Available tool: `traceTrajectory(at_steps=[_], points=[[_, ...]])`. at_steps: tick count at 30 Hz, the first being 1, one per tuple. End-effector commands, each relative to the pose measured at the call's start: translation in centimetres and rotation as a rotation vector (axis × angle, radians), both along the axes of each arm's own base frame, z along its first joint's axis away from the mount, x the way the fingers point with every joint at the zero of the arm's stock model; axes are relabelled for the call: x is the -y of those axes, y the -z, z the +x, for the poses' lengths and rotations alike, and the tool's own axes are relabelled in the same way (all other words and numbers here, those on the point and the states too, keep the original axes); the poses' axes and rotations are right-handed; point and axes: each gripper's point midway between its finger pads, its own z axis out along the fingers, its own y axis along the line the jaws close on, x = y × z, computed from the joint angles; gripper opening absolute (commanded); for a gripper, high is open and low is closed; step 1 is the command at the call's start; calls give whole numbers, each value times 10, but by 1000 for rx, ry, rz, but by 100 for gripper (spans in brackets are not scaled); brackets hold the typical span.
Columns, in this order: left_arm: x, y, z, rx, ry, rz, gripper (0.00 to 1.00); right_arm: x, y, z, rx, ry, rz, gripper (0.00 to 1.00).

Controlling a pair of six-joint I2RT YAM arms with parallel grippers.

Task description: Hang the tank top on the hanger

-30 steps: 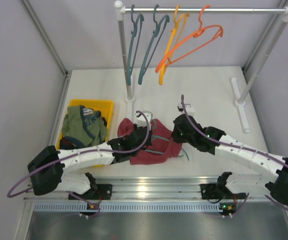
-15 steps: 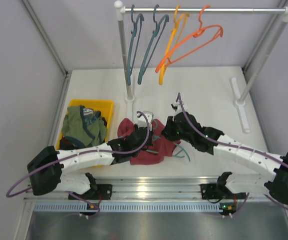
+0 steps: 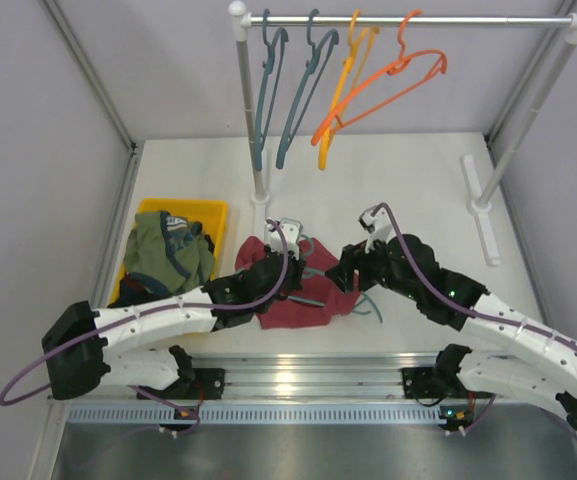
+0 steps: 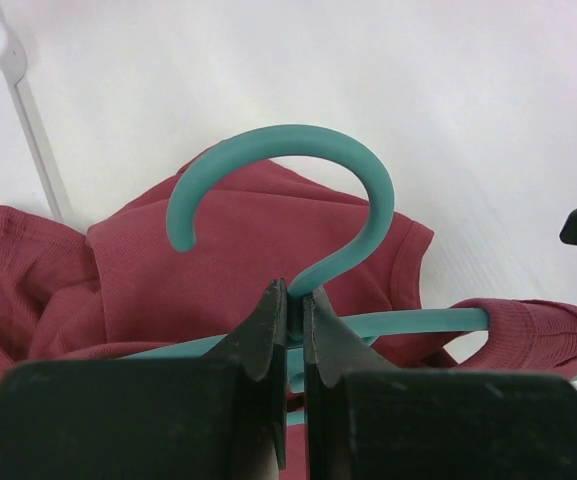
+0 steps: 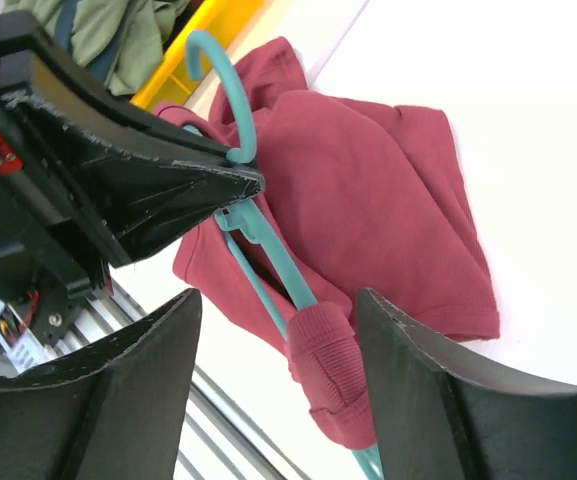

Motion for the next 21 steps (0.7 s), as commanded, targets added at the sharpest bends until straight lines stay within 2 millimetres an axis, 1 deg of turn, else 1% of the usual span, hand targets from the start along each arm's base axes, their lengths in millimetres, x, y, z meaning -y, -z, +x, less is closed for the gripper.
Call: traceTrajectory(at_steps=[1, 2, 4, 5, 9, 11, 15, 16, 18, 21], points=[[9, -40, -1, 57, 31, -77, 0, 2, -2, -3, 84, -90, -45, 64], [8, -41, -1, 57, 33, -78, 0, 1, 2, -8, 82, -128, -55, 66], [7, -46, -2, 64, 37, -84, 0, 3, 7, -11, 81, -144, -69, 68], [8, -46, -3, 63, 45, -85, 0, 4, 12, -14, 74, -156, -89, 70], [7, -51, -4, 70, 55, -91, 0, 2, 26, -19, 39, -198, -119, 70], [7, -54, -6, 74, 61, -96, 0, 1, 33, -22, 24, -210, -121, 68], [6, -59, -6, 83, 65, -103, 0, -5, 31, -23, 26, -225, -88, 59], [5, -59, -6, 84, 65, -105, 0, -7, 30, -24, 22, -236, -85, 55], [6, -62, -7, 86, 67, -111, 0, -9, 34, -24, 12, -243, -88, 53], [6, -66, -7, 95, 72, -114, 0, -12, 32, -24, 15, -248, -68, 48]])
